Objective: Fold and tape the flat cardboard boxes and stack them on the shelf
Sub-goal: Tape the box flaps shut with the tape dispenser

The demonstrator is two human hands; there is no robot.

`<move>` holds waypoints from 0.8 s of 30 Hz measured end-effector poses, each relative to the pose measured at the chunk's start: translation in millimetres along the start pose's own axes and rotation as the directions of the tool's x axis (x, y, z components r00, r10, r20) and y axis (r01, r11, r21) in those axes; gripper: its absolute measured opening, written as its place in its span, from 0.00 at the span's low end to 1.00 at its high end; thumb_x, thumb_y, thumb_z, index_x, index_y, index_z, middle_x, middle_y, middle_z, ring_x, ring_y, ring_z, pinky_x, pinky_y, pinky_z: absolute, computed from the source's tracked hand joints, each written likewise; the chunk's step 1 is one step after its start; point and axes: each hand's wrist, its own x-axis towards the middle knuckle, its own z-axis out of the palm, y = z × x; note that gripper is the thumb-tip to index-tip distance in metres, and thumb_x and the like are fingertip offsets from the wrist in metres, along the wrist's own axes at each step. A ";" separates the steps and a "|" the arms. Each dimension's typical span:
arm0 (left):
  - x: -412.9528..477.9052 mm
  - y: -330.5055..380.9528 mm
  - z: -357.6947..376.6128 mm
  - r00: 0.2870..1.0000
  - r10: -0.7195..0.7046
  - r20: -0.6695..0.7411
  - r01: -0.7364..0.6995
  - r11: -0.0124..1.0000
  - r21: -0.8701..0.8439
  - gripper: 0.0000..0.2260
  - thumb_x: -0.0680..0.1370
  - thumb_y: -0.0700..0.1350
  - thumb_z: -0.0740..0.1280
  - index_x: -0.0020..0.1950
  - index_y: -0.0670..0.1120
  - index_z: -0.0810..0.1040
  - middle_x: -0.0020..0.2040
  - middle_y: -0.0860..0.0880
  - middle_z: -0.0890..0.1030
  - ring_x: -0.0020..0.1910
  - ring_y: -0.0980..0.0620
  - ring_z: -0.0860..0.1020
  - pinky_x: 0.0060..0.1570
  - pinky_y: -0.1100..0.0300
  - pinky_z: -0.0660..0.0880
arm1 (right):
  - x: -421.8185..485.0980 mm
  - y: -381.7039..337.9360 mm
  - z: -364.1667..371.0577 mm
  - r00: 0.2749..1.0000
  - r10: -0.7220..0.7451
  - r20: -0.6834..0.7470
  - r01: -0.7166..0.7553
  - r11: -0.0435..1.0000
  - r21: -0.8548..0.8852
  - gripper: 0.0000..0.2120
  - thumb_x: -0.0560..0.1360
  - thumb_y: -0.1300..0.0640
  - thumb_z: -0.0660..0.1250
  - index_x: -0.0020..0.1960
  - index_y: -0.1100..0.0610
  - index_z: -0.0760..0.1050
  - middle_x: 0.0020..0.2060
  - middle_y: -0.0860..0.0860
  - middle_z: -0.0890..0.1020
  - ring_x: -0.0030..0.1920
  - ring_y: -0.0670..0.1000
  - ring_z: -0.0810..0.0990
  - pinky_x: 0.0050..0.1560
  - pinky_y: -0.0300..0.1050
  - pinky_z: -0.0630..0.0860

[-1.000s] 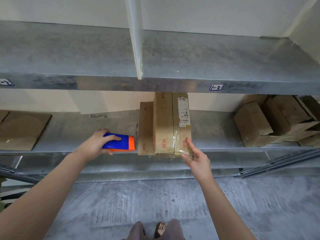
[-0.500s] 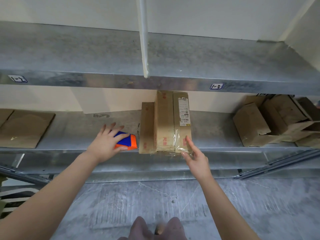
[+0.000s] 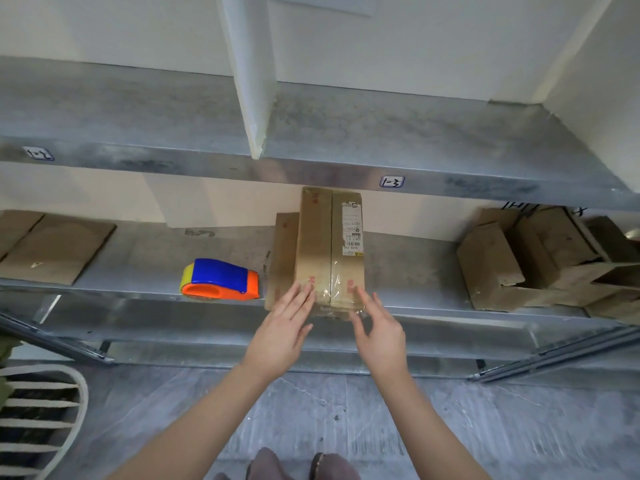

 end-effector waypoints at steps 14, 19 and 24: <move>4.1 13.7 20.5 0.899 -0.431 0.072 0.385 0.702 -0.599 0.33 0.81 0.56 0.59 0.76 0.63 0.39 0.75 0.63 0.51 0.73 0.64 0.52 0.71 0.62 0.52 | 11.4 24.5 2.9 0.969 0.077 0.235 -0.190 0.840 0.508 0.28 0.72 0.55 0.75 0.67 0.37 0.71 0.44 0.31 0.80 0.50 0.34 0.81 0.54 0.28 0.74; 16.7 -0.2 7.4 0.887 -0.461 0.026 0.428 0.799 -0.422 0.33 0.80 0.52 0.64 0.78 0.62 0.47 0.64 0.54 0.78 0.59 0.54 0.78 0.58 0.59 0.73 | 20.1 19.7 1.4 0.985 0.080 0.155 -0.131 0.926 0.355 0.26 0.70 0.54 0.76 0.64 0.37 0.74 0.41 0.35 0.81 0.44 0.38 0.82 0.51 0.34 0.78; 33.4 -11.6 0.6 0.910 -0.405 -0.085 0.358 0.874 -0.327 0.35 0.77 0.45 0.70 0.78 0.55 0.56 0.62 0.47 0.80 0.57 0.46 0.80 0.56 0.50 0.77 | 22.5 20.8 6.4 0.998 -0.049 0.047 0.041 0.987 0.154 0.24 0.73 0.52 0.74 0.66 0.45 0.73 0.46 0.47 0.83 0.41 0.43 0.82 0.47 0.43 0.80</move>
